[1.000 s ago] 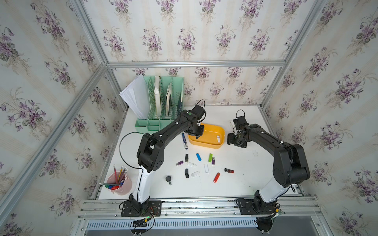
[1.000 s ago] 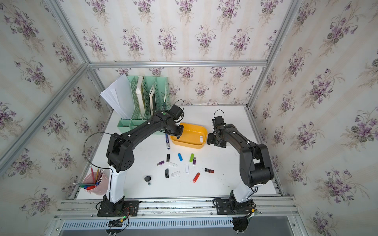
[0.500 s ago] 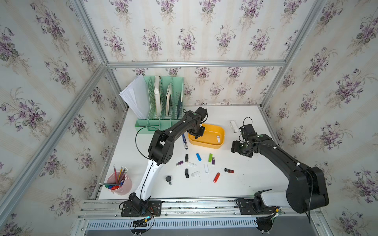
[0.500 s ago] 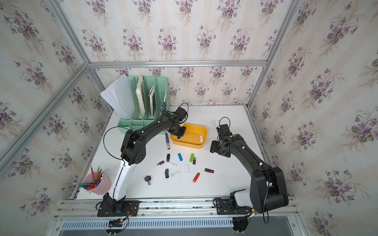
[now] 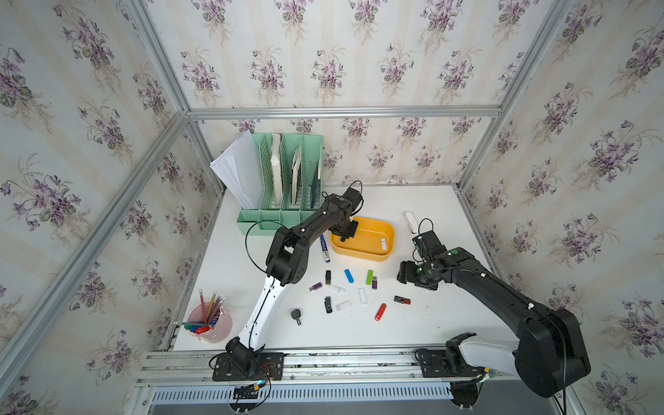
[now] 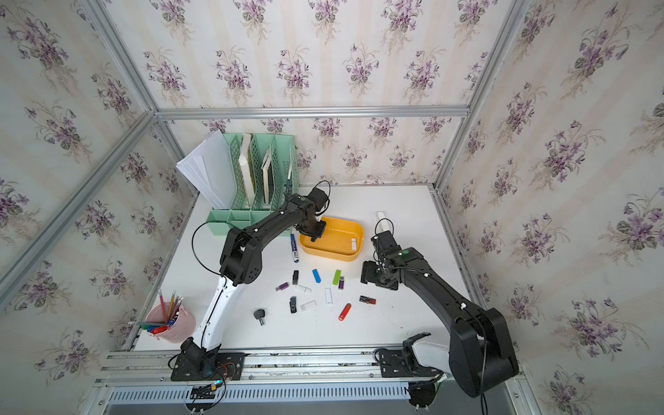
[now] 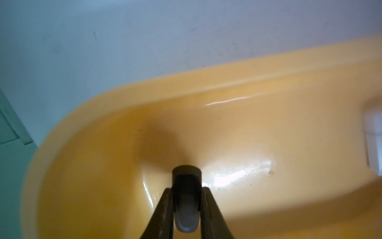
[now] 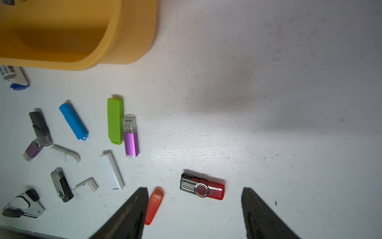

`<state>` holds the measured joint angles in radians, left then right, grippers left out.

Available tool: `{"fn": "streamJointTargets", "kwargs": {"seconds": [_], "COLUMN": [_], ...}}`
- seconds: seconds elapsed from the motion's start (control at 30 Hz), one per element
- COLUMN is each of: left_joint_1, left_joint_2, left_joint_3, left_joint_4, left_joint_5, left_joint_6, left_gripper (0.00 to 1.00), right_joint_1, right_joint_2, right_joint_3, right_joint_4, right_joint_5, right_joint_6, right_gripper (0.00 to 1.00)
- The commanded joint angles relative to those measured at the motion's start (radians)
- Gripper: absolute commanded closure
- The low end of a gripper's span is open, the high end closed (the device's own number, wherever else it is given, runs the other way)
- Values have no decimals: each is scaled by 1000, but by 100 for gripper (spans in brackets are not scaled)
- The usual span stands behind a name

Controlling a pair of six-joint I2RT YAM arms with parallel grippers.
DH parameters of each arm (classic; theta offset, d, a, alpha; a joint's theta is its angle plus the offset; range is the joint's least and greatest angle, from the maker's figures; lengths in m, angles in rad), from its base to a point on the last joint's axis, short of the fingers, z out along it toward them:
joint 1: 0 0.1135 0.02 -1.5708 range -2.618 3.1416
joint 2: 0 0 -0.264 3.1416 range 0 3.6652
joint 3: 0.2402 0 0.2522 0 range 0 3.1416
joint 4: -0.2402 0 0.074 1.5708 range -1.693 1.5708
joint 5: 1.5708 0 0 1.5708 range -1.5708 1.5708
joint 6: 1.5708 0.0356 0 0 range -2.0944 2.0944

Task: Put the usb flash drive into the storage box
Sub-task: Place the USB flash in the storage box.

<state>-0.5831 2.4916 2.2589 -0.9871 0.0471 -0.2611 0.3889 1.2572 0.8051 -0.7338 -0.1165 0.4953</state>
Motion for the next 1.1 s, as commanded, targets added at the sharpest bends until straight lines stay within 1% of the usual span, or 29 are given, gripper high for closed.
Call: {"fn": "streamJointTargets", "kwargs": {"seconds": [0.0,0.17,0.37,0.57,0.67,0.73,0.8,0.83,0.9,1.07], "left_joint_1": [2,1,3,3,4,3,5,6,8,27], "left_joint_2": [9,28,49,53,36,5,-58,-101,-195,-423], "left_joint_3": [10,40,77,86,88,70,2,-58,-189,-462], "left_joint_4": [-8,1,5,5,-7,-13,5,28,78,145], "left_joint_5": [3,1,-14,-10,-1,7,5,-1,-14,-30], "left_joint_6": [7,10,11,12,7,2,-1,1,4,-5], "left_gripper": [76,76,70,62,61,57,53,51,50,49], "right_joint_1": [11,22,26,34,42,48,58,64,67,73], "right_joint_2": [-4,-2,-5,-2,-7,-6,-4,0,16,61], "right_joint_3": [-8,-16,-22,-36,-44,-52,-61,-66,-69,-84], "right_joint_4": [5,4,2,11,20,29,44,59,66,111], "right_joint_5": [-5,-3,0,-5,-9,-23,-38,-53,-47,-49], "right_joint_6": [20,22,17,12,8,-3,-12,-17,-7,1], "right_gripper": [24,24,25,25,25,25,24,24,23,23]}}
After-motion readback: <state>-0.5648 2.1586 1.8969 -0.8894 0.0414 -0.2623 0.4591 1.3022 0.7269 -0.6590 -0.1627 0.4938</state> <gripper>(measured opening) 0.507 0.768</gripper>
